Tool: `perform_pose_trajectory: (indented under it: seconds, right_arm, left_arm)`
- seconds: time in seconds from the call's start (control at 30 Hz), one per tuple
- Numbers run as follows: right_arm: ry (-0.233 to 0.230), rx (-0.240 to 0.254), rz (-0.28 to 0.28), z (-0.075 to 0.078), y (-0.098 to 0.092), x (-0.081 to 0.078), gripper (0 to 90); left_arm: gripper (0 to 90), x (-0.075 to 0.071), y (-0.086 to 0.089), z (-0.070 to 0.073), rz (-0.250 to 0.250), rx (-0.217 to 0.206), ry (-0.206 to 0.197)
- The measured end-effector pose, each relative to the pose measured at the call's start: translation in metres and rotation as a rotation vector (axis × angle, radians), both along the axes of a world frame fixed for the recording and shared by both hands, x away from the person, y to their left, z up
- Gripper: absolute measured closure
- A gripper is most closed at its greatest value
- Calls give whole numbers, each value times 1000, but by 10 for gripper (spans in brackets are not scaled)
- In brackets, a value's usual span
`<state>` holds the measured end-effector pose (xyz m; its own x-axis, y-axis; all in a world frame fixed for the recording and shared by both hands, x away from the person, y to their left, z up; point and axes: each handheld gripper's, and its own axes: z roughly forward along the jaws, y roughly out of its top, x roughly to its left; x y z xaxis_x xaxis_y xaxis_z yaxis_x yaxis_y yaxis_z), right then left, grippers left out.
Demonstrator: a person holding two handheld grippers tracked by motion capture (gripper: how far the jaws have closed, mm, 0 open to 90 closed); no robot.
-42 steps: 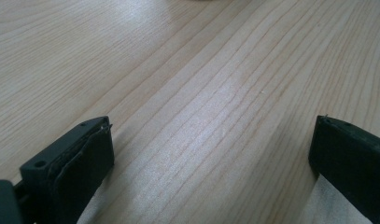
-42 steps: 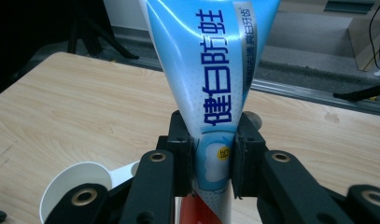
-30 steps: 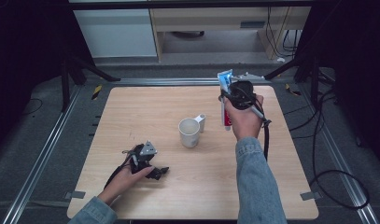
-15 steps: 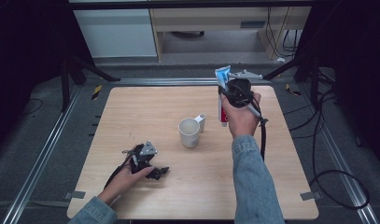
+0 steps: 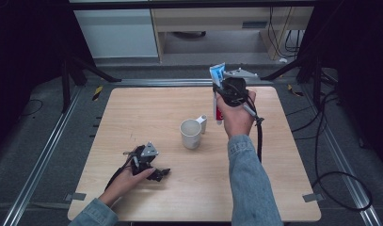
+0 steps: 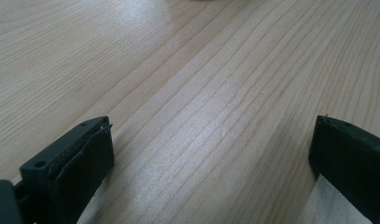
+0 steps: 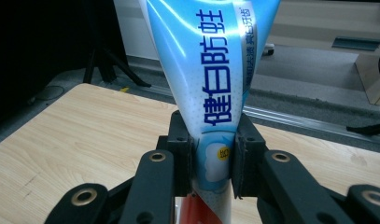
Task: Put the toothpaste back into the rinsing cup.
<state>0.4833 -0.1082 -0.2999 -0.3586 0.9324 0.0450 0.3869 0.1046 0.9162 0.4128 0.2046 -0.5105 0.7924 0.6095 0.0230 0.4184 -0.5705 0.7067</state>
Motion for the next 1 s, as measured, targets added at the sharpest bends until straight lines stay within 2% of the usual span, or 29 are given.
perform_pose_trajectory:
  seconds: [0.67, 1.0]
  right_arm:
    - [-30, 18, 35, 0, 19, 1, 731]
    - [-44, 48, 54, 0, 28, 0, 731]
  left_arm:
    - [0, 0, 0, 0, 1, -1, 0]
    - [0, 0, 0, 0, 1, -1, 0]
